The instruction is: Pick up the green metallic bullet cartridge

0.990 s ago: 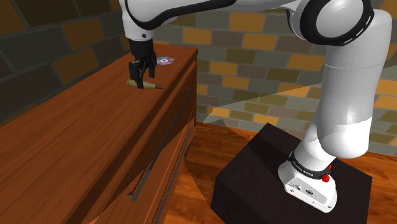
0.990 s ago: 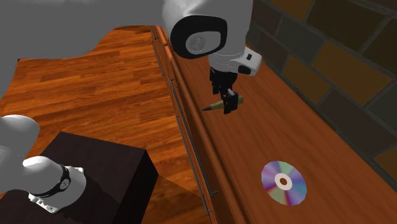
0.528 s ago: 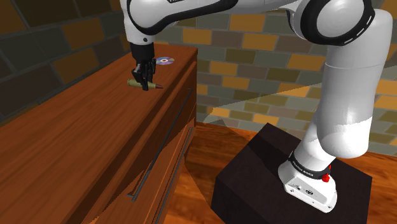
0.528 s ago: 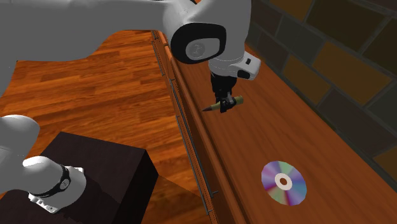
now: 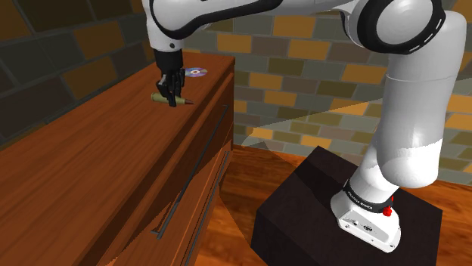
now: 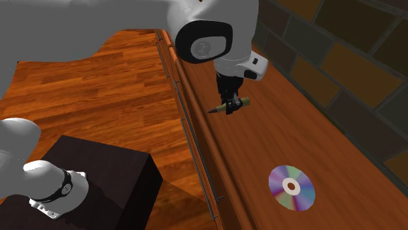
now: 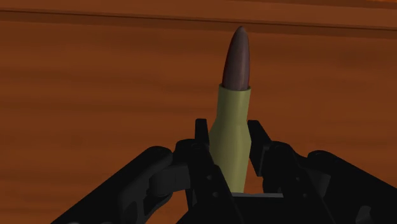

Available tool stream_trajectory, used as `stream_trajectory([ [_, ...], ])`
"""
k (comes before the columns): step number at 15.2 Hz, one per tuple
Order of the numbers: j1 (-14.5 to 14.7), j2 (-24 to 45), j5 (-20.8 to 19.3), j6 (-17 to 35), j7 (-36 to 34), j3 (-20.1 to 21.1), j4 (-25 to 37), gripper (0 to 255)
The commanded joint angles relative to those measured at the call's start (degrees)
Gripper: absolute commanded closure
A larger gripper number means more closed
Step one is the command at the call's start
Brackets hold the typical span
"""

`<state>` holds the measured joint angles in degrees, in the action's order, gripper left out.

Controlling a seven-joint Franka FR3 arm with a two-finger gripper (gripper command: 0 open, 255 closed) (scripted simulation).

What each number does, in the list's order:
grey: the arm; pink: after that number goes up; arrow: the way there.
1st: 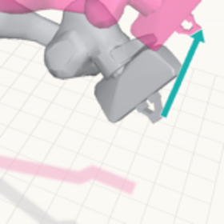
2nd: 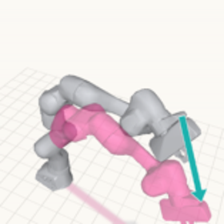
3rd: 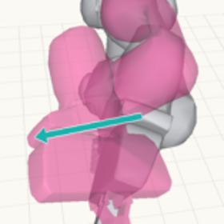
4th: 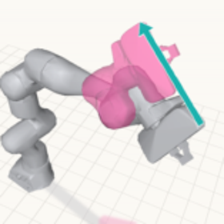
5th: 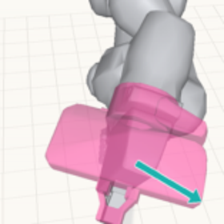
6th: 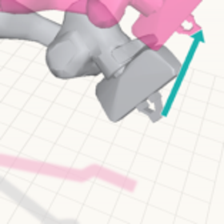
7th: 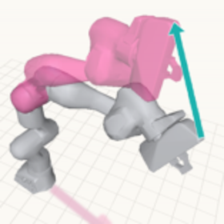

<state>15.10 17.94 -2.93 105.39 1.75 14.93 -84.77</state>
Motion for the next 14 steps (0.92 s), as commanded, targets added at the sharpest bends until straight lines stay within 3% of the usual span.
stream_trajectory([
  [1, 0.09, 0.23, -0.03, -1.52, -0.02, 0.03, 1.64, 255],
  [14, 0.86, 1.86, -0.43, -11.7, -0.26, 0.16, 13.43, 255],
])
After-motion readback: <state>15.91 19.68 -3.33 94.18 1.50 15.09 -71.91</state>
